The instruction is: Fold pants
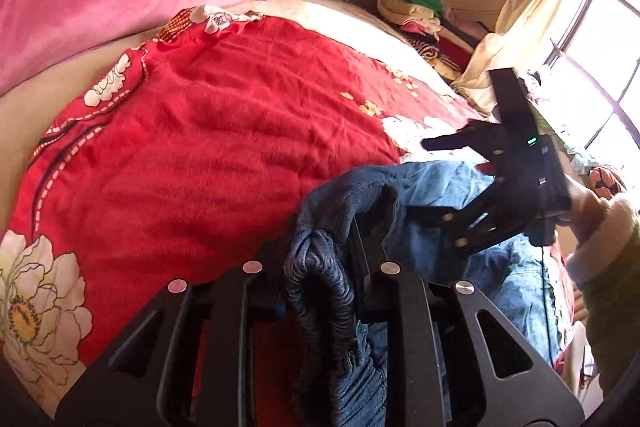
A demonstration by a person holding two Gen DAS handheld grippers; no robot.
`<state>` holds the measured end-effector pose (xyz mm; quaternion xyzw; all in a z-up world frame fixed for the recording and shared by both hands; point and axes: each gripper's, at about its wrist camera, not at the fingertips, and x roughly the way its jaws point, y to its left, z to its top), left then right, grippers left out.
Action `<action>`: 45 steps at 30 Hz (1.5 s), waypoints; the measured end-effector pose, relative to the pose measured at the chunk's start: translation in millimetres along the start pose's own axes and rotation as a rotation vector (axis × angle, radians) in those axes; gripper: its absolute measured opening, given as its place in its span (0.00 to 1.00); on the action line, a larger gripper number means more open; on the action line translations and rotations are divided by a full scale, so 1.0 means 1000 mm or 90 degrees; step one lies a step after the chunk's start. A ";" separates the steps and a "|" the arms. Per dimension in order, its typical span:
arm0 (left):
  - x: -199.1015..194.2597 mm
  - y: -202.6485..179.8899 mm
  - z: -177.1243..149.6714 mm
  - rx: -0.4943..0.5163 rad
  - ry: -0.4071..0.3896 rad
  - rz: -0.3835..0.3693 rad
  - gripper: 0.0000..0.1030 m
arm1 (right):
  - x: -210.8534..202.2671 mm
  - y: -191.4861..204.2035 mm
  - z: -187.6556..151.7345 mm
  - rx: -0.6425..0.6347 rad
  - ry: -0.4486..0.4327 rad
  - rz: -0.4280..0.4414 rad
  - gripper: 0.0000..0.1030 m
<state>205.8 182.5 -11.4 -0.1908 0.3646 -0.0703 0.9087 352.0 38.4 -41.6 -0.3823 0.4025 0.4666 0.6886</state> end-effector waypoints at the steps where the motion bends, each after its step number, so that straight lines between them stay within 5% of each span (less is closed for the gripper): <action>1: -0.001 -0.001 0.000 0.003 -0.002 -0.002 0.14 | 0.001 0.002 0.002 -0.003 0.000 0.025 0.53; 2: -0.001 -0.002 0.001 0.006 -0.004 -0.003 0.14 | 0.001 0.004 0.002 -0.006 -0.003 0.032 0.48; 4: -0.002 -0.004 0.001 0.015 -0.009 -0.004 0.14 | -0.007 0.009 0.001 -0.007 -0.019 0.040 0.22; 7: -0.004 -0.001 0.001 0.016 -0.012 0.001 0.14 | -0.030 0.009 -0.008 0.045 -0.066 0.029 0.06; 16: -0.037 -0.029 -0.004 0.116 -0.050 -0.033 0.14 | -0.124 0.041 -0.055 0.141 -0.160 -0.019 0.06; 24: -0.078 -0.065 -0.041 0.245 -0.058 -0.062 0.16 | -0.175 0.106 -0.114 0.198 -0.221 0.018 0.06; 33: -0.104 -0.072 -0.113 0.292 0.004 -0.081 0.20 | -0.167 0.181 -0.164 0.228 -0.209 0.063 0.06; 39: -0.109 -0.078 -0.144 0.336 0.044 -0.071 0.31 | -0.149 0.212 -0.188 0.247 -0.195 0.063 0.06; 42: -0.104 -0.074 -0.150 0.320 0.058 -0.035 0.49 | -0.136 0.215 -0.197 0.281 -0.196 0.083 0.09; 45: -0.105 -0.070 -0.153 0.302 0.060 -0.025 0.50 | -0.129 0.218 -0.201 0.300 -0.196 0.081 0.10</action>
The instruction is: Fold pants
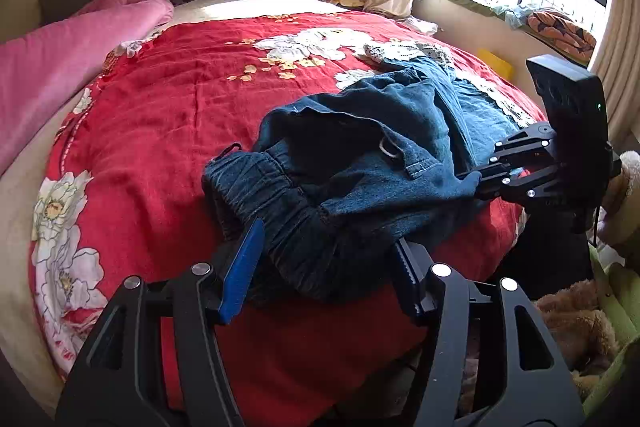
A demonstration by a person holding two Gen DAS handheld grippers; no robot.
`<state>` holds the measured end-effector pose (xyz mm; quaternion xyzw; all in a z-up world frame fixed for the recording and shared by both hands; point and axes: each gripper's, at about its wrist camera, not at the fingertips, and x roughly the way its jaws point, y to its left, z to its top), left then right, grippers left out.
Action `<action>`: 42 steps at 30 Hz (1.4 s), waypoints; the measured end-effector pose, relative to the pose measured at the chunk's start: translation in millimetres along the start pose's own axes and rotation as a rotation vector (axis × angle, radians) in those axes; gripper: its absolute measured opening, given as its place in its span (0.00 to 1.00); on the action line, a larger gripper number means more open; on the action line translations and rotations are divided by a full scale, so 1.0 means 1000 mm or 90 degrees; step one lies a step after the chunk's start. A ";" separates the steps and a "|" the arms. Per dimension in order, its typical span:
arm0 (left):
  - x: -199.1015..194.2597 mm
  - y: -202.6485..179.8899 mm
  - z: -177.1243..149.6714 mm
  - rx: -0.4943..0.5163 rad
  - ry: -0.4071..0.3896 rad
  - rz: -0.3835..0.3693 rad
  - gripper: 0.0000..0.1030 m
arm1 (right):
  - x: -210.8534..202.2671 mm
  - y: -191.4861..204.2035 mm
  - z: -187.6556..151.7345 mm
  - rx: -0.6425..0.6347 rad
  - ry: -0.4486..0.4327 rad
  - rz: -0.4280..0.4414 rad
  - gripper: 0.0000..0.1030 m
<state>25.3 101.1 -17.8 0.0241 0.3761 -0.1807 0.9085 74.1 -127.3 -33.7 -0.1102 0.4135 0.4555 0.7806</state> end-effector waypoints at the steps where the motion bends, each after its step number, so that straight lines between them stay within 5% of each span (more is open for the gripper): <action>1: -0.002 0.001 0.000 -0.009 -0.003 0.009 0.50 | -0.002 0.001 0.000 0.003 -0.008 0.003 0.10; 8: -0.017 -0.003 0.007 0.002 -0.056 0.127 0.52 | -0.003 0.003 -0.001 0.005 -0.030 0.012 0.12; 16: -0.030 0.013 -0.016 -0.069 -0.014 0.067 0.57 | 0.007 -0.001 -0.005 0.029 -0.011 0.021 0.16; 21: -0.070 0.024 -0.013 -0.132 -0.067 0.064 0.57 | 0.007 0.006 -0.007 0.029 -0.014 0.034 0.30; 26: -0.066 -0.006 0.029 -0.112 -0.104 -0.013 0.56 | 0.006 0.010 -0.005 0.030 -0.015 0.043 0.35; 30: -0.026 -0.039 0.061 -0.084 -0.095 -0.083 0.32 | -0.002 0.011 -0.009 0.039 -0.019 0.050 0.36; 33: 0.012 -0.043 0.063 -0.083 -0.033 -0.065 0.16 | -0.017 0.008 -0.014 0.065 -0.037 0.051 0.36; 37: 0.045 -0.023 0.028 -0.114 0.045 -0.007 0.13 | -0.040 0.007 -0.011 0.086 -0.091 0.037 0.36; 42: 0.047 -0.014 -0.003 -0.119 0.052 -0.022 0.11 | -0.035 0.007 0.004 0.107 -0.103 0.038 0.36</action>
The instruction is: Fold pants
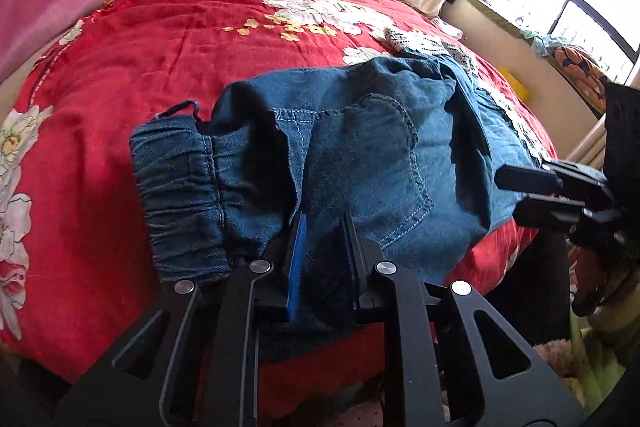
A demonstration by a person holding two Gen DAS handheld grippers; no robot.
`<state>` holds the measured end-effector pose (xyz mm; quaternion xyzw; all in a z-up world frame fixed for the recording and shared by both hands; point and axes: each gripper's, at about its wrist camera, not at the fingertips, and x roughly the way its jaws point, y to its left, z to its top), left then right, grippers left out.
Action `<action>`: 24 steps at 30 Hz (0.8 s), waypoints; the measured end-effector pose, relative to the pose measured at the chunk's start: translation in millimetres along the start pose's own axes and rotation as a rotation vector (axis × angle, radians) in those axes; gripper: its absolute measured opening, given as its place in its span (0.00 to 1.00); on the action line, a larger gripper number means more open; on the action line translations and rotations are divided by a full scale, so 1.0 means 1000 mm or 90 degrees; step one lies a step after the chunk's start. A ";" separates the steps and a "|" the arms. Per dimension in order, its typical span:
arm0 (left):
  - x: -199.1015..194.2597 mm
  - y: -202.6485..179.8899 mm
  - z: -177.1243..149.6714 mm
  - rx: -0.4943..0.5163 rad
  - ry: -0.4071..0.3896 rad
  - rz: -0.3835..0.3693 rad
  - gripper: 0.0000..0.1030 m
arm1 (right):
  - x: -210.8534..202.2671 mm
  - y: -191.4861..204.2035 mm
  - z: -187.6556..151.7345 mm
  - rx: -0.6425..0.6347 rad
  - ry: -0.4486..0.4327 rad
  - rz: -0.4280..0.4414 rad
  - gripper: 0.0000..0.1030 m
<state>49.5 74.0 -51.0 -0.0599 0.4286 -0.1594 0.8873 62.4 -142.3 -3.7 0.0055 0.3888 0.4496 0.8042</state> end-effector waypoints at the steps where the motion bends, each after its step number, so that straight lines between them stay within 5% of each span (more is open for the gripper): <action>1: -0.001 0.000 0.000 0.001 -0.003 0.001 0.11 | 0.006 -0.001 0.001 0.005 0.010 -0.007 0.36; 5: 0.004 0.005 0.001 -0.010 -0.004 -0.013 0.11 | 0.040 -0.020 -0.010 0.057 0.101 -0.070 0.34; 11: 0.011 0.004 0.000 -0.007 -0.017 -0.012 0.11 | 0.046 -0.027 -0.016 0.080 0.089 -0.058 0.33; 16: -0.011 -0.006 0.004 0.004 -0.060 -0.028 0.17 | 0.010 -0.034 -0.007 0.096 0.031 -0.019 0.35; 21: -0.045 -0.033 0.022 0.037 -0.102 -0.034 0.42 | -0.037 -0.051 -0.002 0.127 -0.037 -0.059 0.35; 24: -0.051 -0.056 0.034 0.072 -0.113 -0.043 0.45 | -0.056 -0.065 -0.001 0.148 -0.065 -0.093 0.41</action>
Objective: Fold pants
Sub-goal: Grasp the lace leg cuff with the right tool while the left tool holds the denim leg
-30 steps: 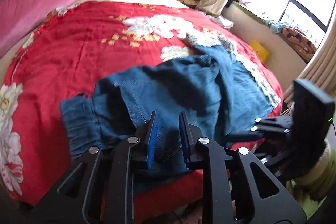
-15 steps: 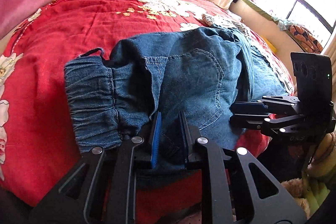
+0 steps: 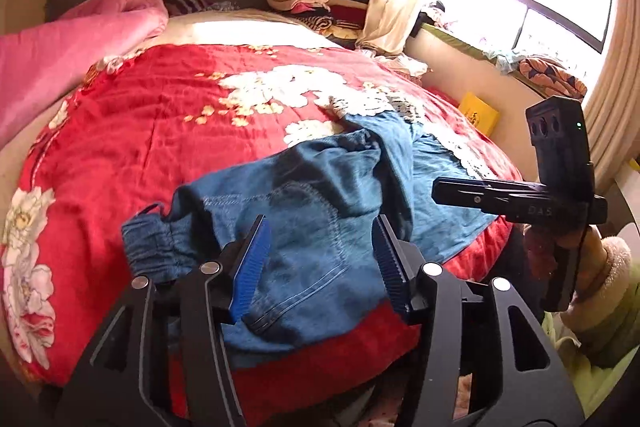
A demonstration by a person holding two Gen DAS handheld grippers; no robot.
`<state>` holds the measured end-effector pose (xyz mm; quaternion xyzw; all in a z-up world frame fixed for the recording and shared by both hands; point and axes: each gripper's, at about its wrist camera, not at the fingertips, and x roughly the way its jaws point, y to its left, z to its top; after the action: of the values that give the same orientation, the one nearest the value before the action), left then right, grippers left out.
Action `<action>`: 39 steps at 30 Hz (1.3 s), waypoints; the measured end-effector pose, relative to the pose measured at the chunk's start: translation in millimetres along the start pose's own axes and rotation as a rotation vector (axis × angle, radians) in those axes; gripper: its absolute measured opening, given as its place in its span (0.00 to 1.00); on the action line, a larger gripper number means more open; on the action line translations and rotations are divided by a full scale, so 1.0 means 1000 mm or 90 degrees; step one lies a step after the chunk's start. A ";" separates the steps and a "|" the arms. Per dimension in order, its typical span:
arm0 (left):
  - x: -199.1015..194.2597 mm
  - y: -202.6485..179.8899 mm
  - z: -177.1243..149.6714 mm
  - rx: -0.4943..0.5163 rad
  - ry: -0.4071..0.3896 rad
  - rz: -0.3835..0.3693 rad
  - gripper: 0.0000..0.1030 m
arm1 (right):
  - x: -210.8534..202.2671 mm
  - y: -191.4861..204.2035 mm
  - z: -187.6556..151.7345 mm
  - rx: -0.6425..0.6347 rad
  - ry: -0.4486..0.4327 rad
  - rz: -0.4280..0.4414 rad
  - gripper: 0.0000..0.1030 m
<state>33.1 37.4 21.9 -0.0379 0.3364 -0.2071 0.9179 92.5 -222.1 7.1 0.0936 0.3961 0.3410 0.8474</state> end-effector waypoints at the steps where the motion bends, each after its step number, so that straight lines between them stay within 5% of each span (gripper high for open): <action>1: 0.002 -0.007 0.004 0.009 0.001 -0.011 0.46 | -0.004 -0.006 0.002 0.007 -0.009 -0.012 0.42; 12: 0.093 -0.067 0.014 0.018 0.112 -0.158 0.46 | -0.041 -0.058 0.027 0.051 -0.059 -0.100 0.56; 15: 0.118 -0.068 0.021 0.000 0.141 -0.154 0.44 | -0.036 -0.060 0.045 0.032 -0.051 -0.114 0.59; 18: 0.141 -0.069 0.029 -0.001 0.164 -0.123 0.31 | -0.026 -0.059 0.066 0.007 -0.034 -0.125 0.61; 19: 0.146 -0.068 0.029 -0.007 0.161 -0.123 0.19 | -0.020 -0.059 0.074 -0.001 -0.029 -0.133 0.61; 22: 0.155 -0.063 0.023 -0.035 0.149 -0.140 0.07 | 0.008 -0.057 0.096 -0.030 0.006 -0.151 0.62; 33: 0.156 -0.073 0.007 -0.014 0.128 -0.209 0.05 | 0.155 -0.050 0.146 -0.132 0.165 -0.300 0.62; 36: 0.154 -0.072 0.007 -0.016 0.124 -0.217 0.05 | 0.189 -0.059 0.146 -0.148 0.212 -0.355 0.59; 39: 0.153 -0.069 0.008 -0.022 0.120 -0.224 0.05 | 0.198 -0.070 0.145 -0.144 0.217 -0.376 0.29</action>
<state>119.5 -87.8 -49.9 -0.0926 0.4125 -0.3613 0.8311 324.4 -129.6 -46.2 -0.1776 0.5013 0.1341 0.8362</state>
